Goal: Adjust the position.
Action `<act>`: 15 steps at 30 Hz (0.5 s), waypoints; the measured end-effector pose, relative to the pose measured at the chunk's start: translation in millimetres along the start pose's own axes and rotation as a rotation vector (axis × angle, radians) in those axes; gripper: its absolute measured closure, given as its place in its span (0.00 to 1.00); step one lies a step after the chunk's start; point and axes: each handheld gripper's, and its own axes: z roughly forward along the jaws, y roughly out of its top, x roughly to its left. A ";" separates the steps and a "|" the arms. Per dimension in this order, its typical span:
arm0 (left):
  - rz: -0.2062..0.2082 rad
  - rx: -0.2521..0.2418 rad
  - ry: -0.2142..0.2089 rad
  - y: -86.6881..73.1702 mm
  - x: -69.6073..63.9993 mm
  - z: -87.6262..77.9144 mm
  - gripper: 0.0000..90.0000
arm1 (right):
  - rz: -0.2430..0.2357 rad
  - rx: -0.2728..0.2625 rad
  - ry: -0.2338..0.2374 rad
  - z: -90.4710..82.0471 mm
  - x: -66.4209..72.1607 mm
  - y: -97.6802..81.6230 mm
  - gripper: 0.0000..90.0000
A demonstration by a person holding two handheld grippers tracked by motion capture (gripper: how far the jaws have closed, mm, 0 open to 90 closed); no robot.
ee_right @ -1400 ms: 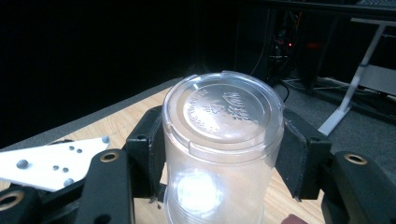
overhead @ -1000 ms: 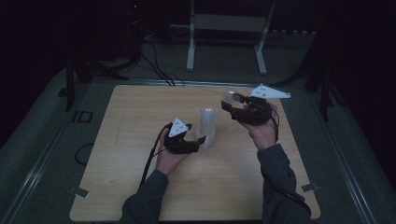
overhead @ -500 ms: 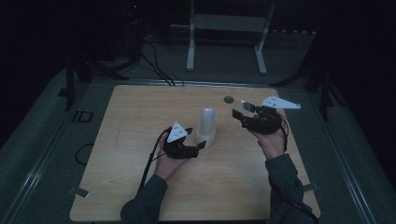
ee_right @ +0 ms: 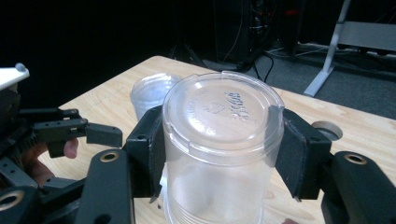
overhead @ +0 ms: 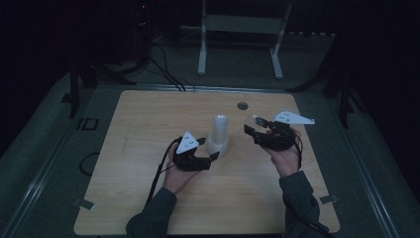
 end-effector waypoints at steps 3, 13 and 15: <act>0.004 0.001 -0.011 1.7 -1.9 0.9 0.30 | 0.002 0.007 0.005 1.7 1.2 -5.0 0.45; 0.017 0.015 -0.038 7.5 -8.8 6.3 0.34 | 0.036 0.020 0.035 4.5 3.0 -18.7 0.45; 0.020 0.018 -0.039 8.1 -10.3 7.8 0.34 | 0.043 0.023 0.036 5.3 2.8 -21.2 0.45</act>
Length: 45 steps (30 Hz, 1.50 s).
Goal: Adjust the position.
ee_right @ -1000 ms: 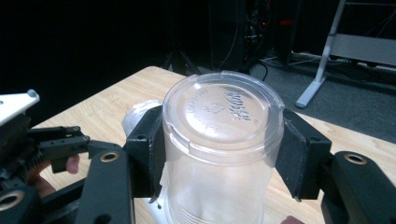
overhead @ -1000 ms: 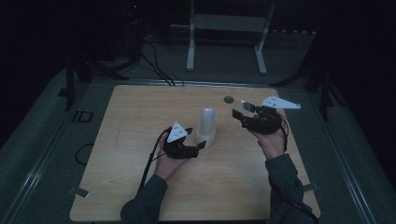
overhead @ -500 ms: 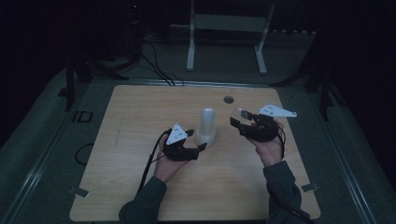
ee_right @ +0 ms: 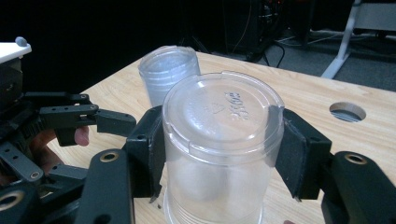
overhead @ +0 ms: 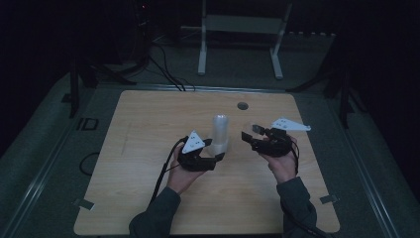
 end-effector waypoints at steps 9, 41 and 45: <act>0.019 0.004 -0.007 4.1 -6.3 5.0 0.32 | 0.010 0.012 0.007 3.0 1.8 -6.8 0.45; 0.065 0.025 -0.056 11.9 -27.2 29.9 0.25 | 0.118 -0.005 0.110 6.6 4.4 -26.8 0.45; 0.067 0.024 -0.063 11.5 -28.4 31.2 0.25 | 0.142 -0.012 0.132 6.6 4.4 -28.5 0.45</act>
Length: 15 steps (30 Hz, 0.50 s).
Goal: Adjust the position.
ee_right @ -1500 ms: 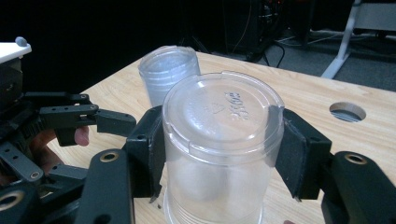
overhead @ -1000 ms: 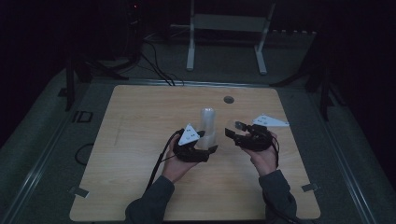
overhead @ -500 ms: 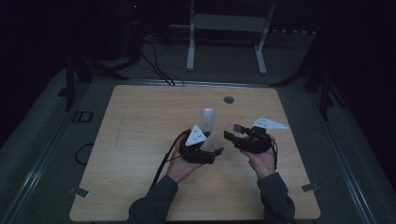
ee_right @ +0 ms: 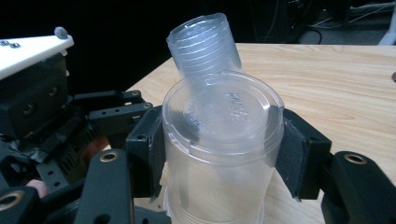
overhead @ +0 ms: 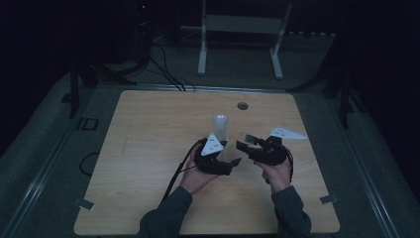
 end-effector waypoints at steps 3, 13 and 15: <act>0.000 -0.001 -0.002 -0.2 -0.9 1.2 0.25 | 0.018 -0.010 0.020 0.2 -0.6 -1.1 0.45; -0.001 0.000 -0.006 -1.5 -1.8 4.2 0.25 | 0.093 -0.043 0.093 -0.1 -4.2 -4.0 0.46; -0.004 -0.002 -0.009 -1.8 -1.9 4.6 0.25 | 0.111 -0.052 0.112 -0.4 -5.2 -4.8 0.46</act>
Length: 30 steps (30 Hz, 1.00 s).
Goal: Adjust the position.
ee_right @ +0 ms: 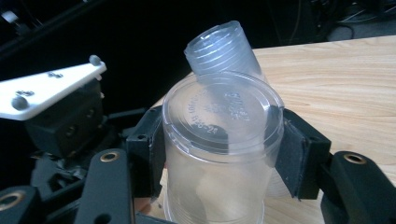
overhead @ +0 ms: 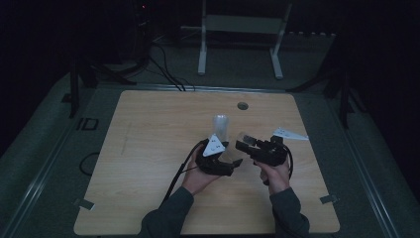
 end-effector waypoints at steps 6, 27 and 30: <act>0.002 0.005 -0.007 -0.8 -0.7 1.8 0.26 | 0.040 -0.022 0.055 -0.6 -2.9 -2.1 0.46; 0.038 0.014 -0.026 -0.6 -1.9 0.3 0.33 | 0.034 -0.015 0.064 -4.8 -6.8 -2.4 0.41; 0.044 0.015 -0.029 -0.2 -2.3 -0.3 0.33 | 0.022 -0.010 0.067 -6.2 -6.1 -1.6 0.39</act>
